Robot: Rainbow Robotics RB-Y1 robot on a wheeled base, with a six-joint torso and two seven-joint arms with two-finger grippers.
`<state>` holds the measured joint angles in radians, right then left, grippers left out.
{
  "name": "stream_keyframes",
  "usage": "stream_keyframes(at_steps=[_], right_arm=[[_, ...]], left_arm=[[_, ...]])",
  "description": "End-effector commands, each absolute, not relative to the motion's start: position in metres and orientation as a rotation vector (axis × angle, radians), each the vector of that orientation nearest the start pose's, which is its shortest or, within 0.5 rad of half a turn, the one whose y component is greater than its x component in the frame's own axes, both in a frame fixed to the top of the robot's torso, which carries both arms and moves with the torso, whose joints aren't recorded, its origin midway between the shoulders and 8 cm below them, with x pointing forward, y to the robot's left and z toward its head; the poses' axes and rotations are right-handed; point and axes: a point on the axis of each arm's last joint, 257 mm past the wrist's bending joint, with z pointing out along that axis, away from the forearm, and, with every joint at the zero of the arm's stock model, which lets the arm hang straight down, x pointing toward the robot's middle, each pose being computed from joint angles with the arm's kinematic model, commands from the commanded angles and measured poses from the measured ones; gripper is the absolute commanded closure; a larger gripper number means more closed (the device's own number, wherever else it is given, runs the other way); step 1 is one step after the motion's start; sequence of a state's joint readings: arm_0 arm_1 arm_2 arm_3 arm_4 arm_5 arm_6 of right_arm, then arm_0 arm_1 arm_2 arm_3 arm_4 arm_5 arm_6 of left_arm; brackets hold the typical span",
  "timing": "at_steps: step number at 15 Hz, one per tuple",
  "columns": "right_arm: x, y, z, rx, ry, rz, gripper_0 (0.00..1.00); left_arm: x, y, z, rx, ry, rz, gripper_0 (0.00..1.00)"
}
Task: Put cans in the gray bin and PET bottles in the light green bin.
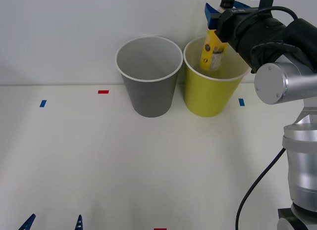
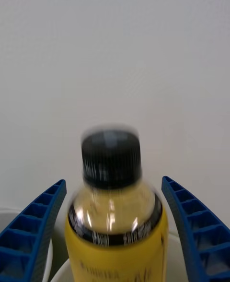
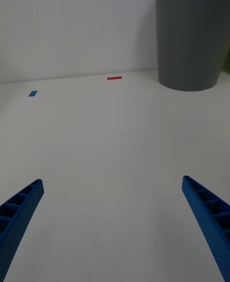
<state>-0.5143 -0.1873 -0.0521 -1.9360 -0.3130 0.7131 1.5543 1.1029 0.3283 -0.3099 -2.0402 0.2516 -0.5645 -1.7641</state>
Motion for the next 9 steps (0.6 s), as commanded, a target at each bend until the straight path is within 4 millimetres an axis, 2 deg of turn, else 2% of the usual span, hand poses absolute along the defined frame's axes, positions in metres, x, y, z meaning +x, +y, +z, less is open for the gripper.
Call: stream_keyframes(at_steps=[1,5,9], right_arm=[[0.588,-0.146,0.067,-0.166,1.416,0.266,0.00],[0.559,-0.150,0.049,-0.185,1.420,0.257,0.00],[0.512,-0.155,0.027,-0.217,1.428,0.283,0.00]], left_arm=[[0.207,0.251,-0.271,0.029,1.666,0.057,0.00],[0.207,0.251,-0.271,0.029,1.666,0.057,0.00],[0.207,0.251,-0.271,0.029,1.666,0.057,0.00]])
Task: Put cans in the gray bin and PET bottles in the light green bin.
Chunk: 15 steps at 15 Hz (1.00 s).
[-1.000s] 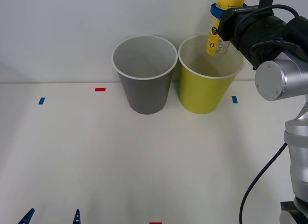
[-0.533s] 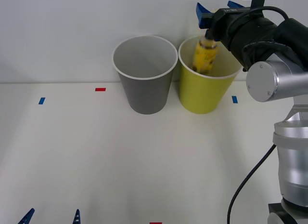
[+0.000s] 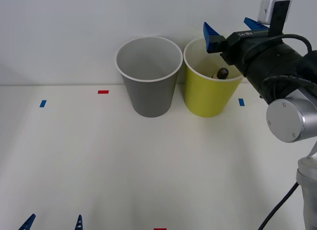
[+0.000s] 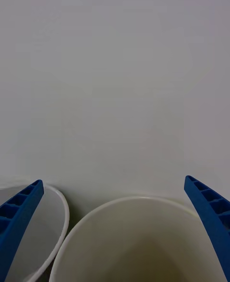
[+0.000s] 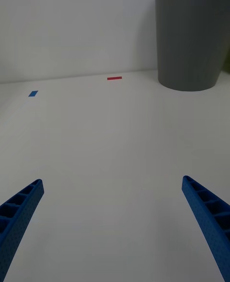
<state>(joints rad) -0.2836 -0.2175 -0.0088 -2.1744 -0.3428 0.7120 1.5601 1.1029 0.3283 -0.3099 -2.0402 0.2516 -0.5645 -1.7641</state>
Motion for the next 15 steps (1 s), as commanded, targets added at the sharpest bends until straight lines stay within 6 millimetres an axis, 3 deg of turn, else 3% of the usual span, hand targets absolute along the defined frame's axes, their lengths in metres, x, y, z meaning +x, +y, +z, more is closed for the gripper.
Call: stream_keyframes(at_steps=[1,5,9,15], right_arm=[[0.505,-0.160,0.022,-0.216,1.427,0.279,0.00],[0.464,-0.176,-0.019,-0.241,1.435,0.242,0.00],[0.422,-0.187,-0.045,-0.244,1.489,0.225,0.00],[0.395,-0.197,-0.105,-0.175,1.617,0.233,0.00]], left_arm=[[0.207,0.251,-0.271,0.029,1.666,0.057,0.00],[0.207,0.251,-0.271,0.029,1.666,0.057,0.00],[0.207,0.251,-0.271,0.029,1.666,0.057,0.00],[0.207,0.251,-0.271,0.029,1.666,0.057,0.00]])
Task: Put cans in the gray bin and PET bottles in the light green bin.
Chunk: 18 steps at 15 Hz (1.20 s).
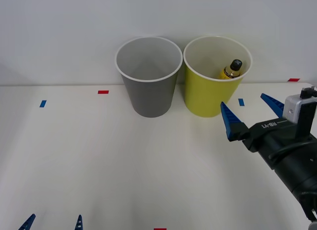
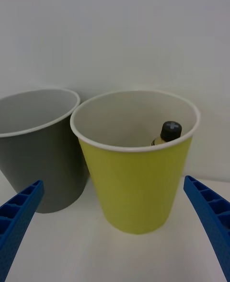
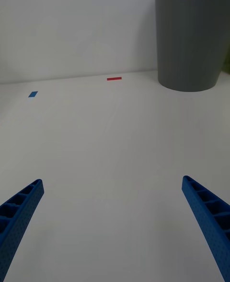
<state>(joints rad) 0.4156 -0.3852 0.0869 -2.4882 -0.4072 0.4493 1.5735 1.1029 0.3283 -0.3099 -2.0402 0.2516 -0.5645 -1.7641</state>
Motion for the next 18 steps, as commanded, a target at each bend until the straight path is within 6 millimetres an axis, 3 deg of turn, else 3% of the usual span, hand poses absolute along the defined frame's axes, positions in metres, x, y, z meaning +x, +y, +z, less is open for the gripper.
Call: stream_keyframes(at_steps=[1,8,11,14,18], right_arm=[[0.391,-0.199,-0.112,-0.173,1.633,0.226,0.00],[0.390,-0.203,-0.127,-0.193,1.642,0.184,0.00],[0.393,-0.215,-0.158,-0.182,1.547,0.108,0.00],[0.371,-0.236,-0.191,-0.145,1.548,0.083,0.00],[0.336,-0.258,-0.213,-0.112,1.576,0.043,0.00]], left_arm=[[0.207,0.251,-0.271,0.029,1.666,0.057,0.00],[0.207,0.251,-0.271,0.029,1.666,0.057,0.00],[0.207,0.251,-0.271,0.029,1.666,0.057,0.00],[0.207,0.251,-0.271,0.029,1.666,0.057,0.00],[0.207,0.251,-0.271,0.029,1.666,0.057,0.00]])
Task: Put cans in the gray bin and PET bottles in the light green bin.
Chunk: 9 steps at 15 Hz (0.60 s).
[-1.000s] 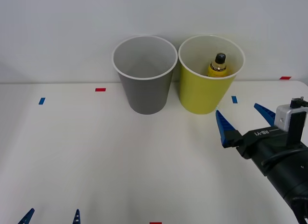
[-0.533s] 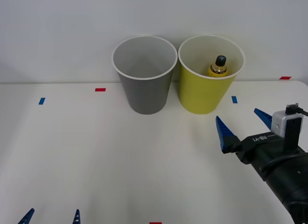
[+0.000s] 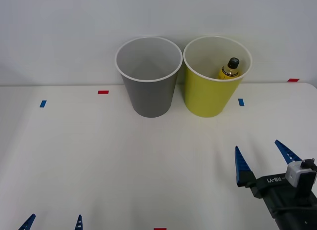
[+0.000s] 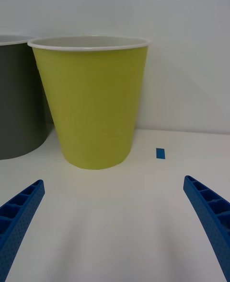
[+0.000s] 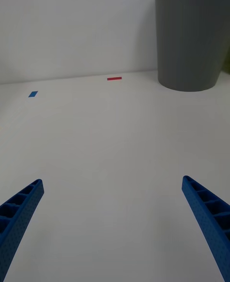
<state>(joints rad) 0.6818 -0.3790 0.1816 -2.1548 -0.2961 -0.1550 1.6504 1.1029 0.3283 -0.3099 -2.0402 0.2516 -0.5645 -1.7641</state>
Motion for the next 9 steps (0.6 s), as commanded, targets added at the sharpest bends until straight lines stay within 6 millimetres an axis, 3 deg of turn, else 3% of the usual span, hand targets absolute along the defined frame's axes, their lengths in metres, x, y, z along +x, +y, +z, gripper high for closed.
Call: stream_keyframes(at_steps=[1,4,9], right_arm=[[0.327,-0.262,-0.217,-0.102,1.583,0.031,0.00],[0.305,-0.272,-0.229,-0.103,1.611,-0.015,0.00],[0.249,-0.279,-0.254,-0.067,1.694,-0.059,0.00]], left_arm=[[0.207,0.251,-0.271,0.029,1.666,0.057,0.00],[0.207,0.251,-0.271,0.029,1.666,0.057,0.00],[0.207,0.251,-0.271,0.029,1.666,0.057,0.00]])
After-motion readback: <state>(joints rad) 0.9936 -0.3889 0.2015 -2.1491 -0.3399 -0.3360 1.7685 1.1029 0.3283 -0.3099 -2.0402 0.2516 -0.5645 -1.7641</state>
